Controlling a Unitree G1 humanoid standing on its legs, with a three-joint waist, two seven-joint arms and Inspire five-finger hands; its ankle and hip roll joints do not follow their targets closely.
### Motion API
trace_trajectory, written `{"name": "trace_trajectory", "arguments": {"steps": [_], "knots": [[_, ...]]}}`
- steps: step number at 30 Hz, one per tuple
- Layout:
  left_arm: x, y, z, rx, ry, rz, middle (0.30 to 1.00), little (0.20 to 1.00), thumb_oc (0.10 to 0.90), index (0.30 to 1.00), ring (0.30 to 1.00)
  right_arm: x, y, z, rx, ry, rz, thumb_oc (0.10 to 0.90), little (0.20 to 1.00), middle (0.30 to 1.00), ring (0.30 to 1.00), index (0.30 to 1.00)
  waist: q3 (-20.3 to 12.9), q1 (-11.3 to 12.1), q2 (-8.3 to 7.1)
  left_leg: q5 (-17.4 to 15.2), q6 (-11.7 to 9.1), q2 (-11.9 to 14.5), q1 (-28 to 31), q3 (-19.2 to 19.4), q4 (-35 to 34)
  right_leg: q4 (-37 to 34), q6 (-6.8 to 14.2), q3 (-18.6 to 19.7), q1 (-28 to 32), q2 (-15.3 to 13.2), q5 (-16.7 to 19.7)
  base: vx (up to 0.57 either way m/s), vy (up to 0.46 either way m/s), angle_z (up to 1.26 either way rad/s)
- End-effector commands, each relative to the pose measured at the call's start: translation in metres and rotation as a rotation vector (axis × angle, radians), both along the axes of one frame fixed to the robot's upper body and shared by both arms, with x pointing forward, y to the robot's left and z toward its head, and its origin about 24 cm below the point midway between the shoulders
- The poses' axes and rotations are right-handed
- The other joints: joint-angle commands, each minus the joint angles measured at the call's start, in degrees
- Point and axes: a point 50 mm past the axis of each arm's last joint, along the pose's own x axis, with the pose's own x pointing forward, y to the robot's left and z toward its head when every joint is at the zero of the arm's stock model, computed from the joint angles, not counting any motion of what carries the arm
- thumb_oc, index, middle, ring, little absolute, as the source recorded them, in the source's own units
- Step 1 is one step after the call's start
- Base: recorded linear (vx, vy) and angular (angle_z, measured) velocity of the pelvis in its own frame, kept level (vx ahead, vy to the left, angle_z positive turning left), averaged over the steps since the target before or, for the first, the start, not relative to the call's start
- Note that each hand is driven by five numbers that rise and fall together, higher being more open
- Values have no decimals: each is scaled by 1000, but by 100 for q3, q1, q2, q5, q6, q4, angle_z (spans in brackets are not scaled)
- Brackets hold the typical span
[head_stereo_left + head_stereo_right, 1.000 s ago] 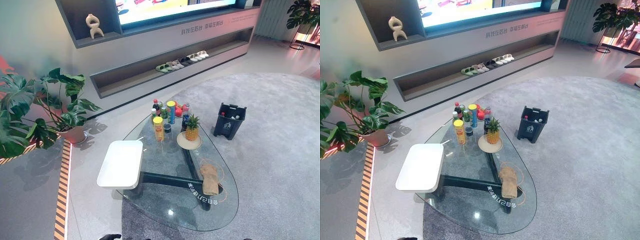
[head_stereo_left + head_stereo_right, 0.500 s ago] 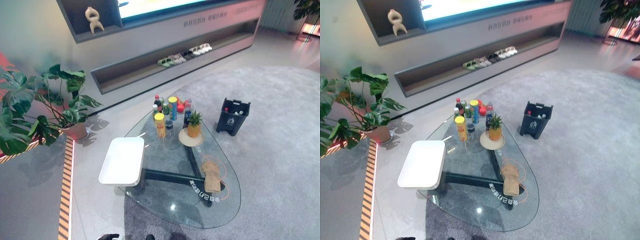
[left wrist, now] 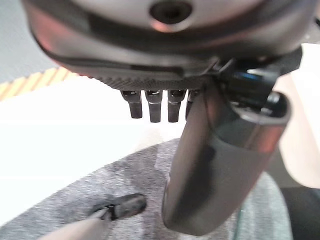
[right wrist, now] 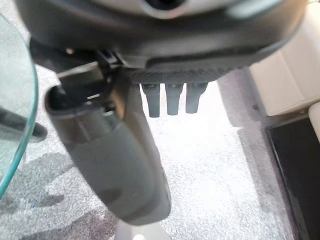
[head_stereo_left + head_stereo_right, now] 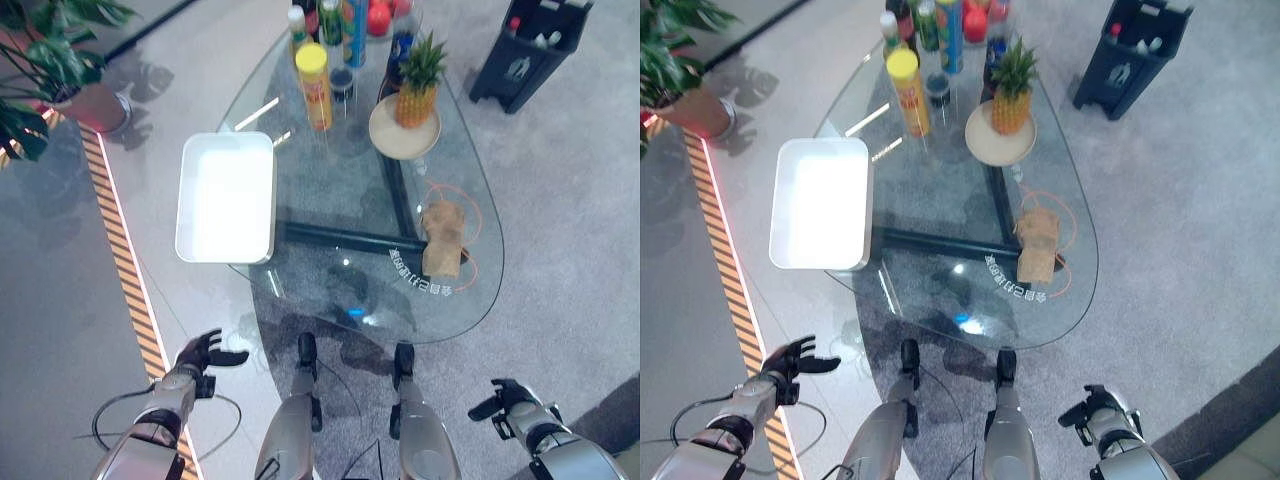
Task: Wipe the table with a cloth and put it in the basket.
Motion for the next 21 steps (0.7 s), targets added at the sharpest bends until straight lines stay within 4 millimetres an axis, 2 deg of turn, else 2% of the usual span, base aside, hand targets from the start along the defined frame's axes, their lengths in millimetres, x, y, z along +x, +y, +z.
{"name": "trace_trajectory", "arguments": {"steps": [1,3,6,13,21], "knots": [[2,31,17,80,-43,121,900,900,800,900,900,-1,-23,13,-91,-29,-74,800,900,900,900,900,160,115,-327,-588,-115,-32,-356,-63,498,937,-65,82,-885,-219,-366,-167,-51,-4],[11,31,26,80,-83,133,900,900,800,900,900,5,-26,19,-95,-77,-101,800,900,900,900,900,348,120,-344,-707,-105,-57,-882,-137,1191,1462,-89,56,-1289,-288,-498,-136,-66,4],[16,32,32,98,-97,139,900,900,800,900,900,10,-28,25,-82,-114,-128,800,900,900,900,900,442,131,-378,-866,-89,-71,-1478,-200,1875,2043,-96,135,-1851,-308,-646,-69,-60,14],[10,33,29,104,-92,165,900,900,800,900,900,11,-25,25,-52,-154,-178,800,900,900,900,900,442,174,-369,-1174,26,-102,-2069,-296,2730,2851,-172,264,-2464,-221,-908,2,-51,11],[11,37,32,103,-104,168,900,900,800,900,900,21,-31,36,-52,-204,-181,800,900,900,900,900,442,203,-343,-1282,54,-31,-2442,-361,3158,3278,-262,274,-2835,-156,-1051,7,-25,-1]]}}
